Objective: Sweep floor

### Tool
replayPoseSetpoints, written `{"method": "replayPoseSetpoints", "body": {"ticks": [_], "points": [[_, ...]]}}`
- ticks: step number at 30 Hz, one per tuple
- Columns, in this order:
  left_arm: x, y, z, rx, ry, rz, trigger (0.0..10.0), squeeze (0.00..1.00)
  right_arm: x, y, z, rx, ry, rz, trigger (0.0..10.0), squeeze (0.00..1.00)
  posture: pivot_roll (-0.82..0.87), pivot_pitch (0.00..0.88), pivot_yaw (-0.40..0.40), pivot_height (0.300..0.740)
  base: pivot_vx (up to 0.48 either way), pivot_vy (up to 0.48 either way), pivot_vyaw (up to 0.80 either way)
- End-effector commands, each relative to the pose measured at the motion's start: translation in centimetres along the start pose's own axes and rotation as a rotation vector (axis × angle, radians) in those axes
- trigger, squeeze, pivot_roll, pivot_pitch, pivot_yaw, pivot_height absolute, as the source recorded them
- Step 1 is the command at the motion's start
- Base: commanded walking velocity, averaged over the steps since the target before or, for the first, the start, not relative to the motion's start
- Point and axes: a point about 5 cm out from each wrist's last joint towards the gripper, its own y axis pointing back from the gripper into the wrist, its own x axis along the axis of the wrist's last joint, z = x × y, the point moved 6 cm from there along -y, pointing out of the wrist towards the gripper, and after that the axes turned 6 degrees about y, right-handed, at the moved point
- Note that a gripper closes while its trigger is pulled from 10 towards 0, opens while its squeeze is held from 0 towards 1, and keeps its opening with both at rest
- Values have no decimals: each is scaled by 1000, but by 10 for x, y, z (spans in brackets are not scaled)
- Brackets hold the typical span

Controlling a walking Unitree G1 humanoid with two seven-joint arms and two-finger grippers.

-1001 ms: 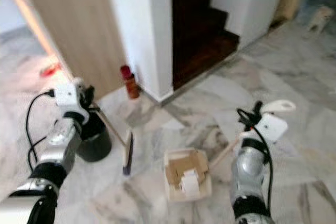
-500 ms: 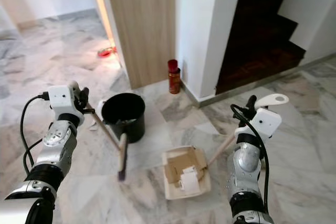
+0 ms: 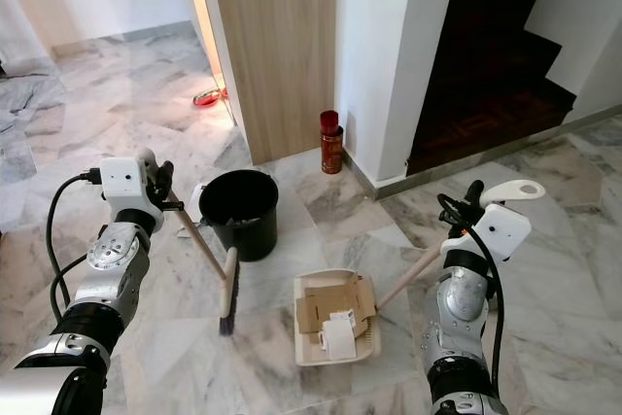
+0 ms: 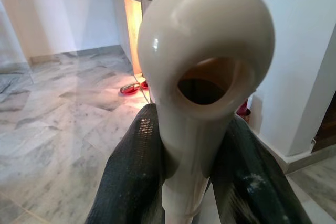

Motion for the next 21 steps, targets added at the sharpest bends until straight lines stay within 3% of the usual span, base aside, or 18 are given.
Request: {"method": "replayPoseSetpoints", "body": {"ticks": [1,21], "points": [[23,-6,1,-8,-13,79,10000,0,15,-6,-6,7,-32,50,10000,0,4,14,64,740,0,0,0],[13,0,7,-21,10,58,10000,0,12,-7,-9,19,-44,31,10000,0,14,18,56,740,0,0,0]]}}
